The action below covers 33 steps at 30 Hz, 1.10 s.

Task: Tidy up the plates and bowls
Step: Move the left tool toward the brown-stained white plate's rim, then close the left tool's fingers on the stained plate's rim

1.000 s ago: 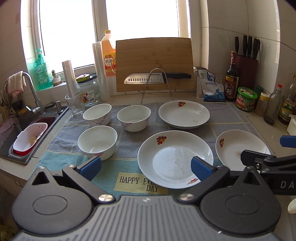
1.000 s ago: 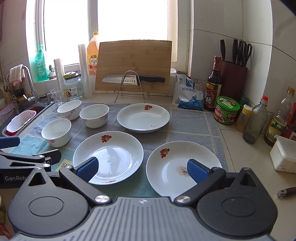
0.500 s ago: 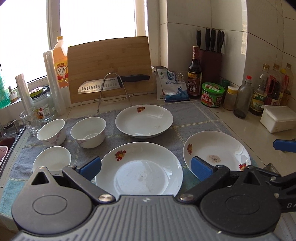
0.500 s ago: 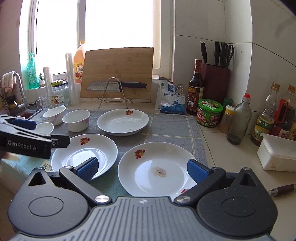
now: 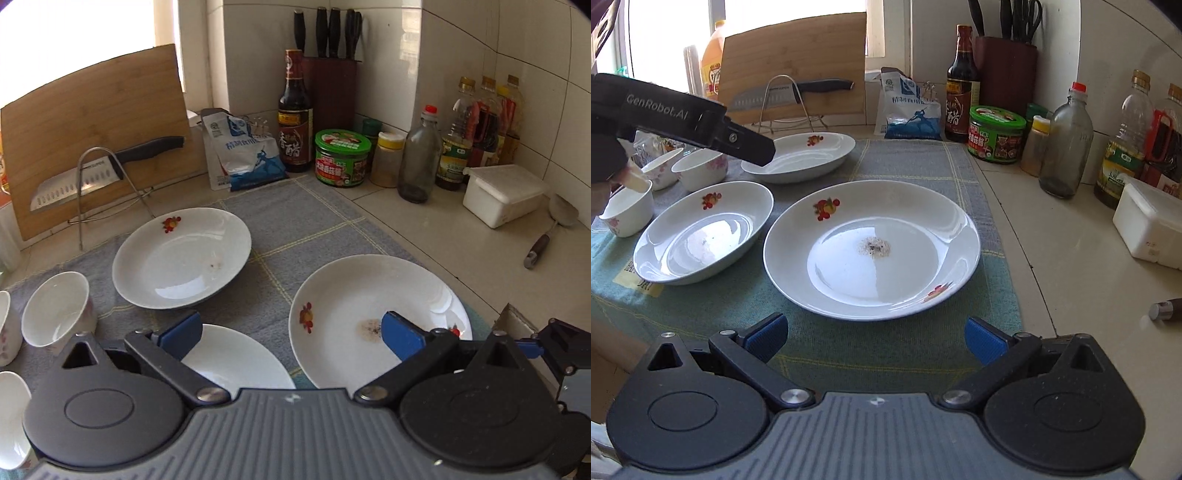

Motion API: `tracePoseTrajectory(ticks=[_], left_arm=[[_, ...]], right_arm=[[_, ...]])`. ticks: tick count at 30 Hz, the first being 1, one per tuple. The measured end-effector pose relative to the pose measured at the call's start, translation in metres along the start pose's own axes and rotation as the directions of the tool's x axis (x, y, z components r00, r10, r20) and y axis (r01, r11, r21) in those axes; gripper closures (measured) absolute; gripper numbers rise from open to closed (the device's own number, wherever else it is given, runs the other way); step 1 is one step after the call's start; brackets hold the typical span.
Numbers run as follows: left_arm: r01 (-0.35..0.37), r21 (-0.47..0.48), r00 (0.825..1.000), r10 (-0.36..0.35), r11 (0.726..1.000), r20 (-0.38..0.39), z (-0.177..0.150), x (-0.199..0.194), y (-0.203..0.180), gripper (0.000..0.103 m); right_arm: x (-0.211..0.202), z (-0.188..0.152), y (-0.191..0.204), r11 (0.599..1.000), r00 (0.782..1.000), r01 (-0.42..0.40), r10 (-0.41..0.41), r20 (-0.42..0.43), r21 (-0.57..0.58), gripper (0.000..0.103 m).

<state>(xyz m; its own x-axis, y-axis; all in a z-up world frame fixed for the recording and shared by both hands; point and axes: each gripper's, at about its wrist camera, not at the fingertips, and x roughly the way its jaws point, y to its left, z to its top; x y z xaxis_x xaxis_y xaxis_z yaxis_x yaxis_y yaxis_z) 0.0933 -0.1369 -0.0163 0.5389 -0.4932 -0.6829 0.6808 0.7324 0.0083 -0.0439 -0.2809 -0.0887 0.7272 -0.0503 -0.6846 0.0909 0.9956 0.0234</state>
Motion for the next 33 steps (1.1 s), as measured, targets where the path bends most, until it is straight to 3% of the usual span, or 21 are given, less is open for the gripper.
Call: tracePoseTrajectory(ticks=[7, 13, 18, 22, 29, 33], left_arm=[[0.117, 0.129, 0.989, -0.104, 0.985, -0.103, 0.017, 0.041, -0.009, 0.001], [0.206, 0.245, 0.97, -0.165, 0.947, -0.178, 0.032, 0.073, -0.016, 0.001], [0.311, 0.284, 0.933, -0.234, 0.907, -0.275, 0.045, 0.101, -0.021, 0.001], [0.356, 0.317, 0.909, -0.247, 0.879, -0.336, 0.053, 0.123, -0.024, 0.004], [0.457, 0.324, 0.842, -0.285, 0.829, -0.458, 0.06, 0.151, -0.032, 0.02], [0.482, 0.333, 0.821, -0.285, 0.81, -0.495, 0.062, 0.16, -0.036, 0.024]], right_arm=[[0.032, 0.001, -0.005, 1.0, 1.0, -0.014, 0.014, -0.019, -0.001, 0.0], [0.042, 0.003, -0.002, 0.998, 1.0, -0.006, 0.006, -0.001, -0.062, 0.0], [0.043, 0.001, -0.004, 0.997, 1.0, -0.016, 0.017, 0.018, -0.072, 0.0], [0.042, -0.002, -0.003, 0.997, 0.999, -0.016, 0.019, 0.037, -0.074, 0.0], [0.04, -0.004, -0.004, 0.997, 0.998, -0.017, 0.022, 0.058, -0.072, 0.0], [0.04, -0.004, -0.005, 0.997, 0.998, -0.024, 0.027, 0.052, -0.071, 0.0]])
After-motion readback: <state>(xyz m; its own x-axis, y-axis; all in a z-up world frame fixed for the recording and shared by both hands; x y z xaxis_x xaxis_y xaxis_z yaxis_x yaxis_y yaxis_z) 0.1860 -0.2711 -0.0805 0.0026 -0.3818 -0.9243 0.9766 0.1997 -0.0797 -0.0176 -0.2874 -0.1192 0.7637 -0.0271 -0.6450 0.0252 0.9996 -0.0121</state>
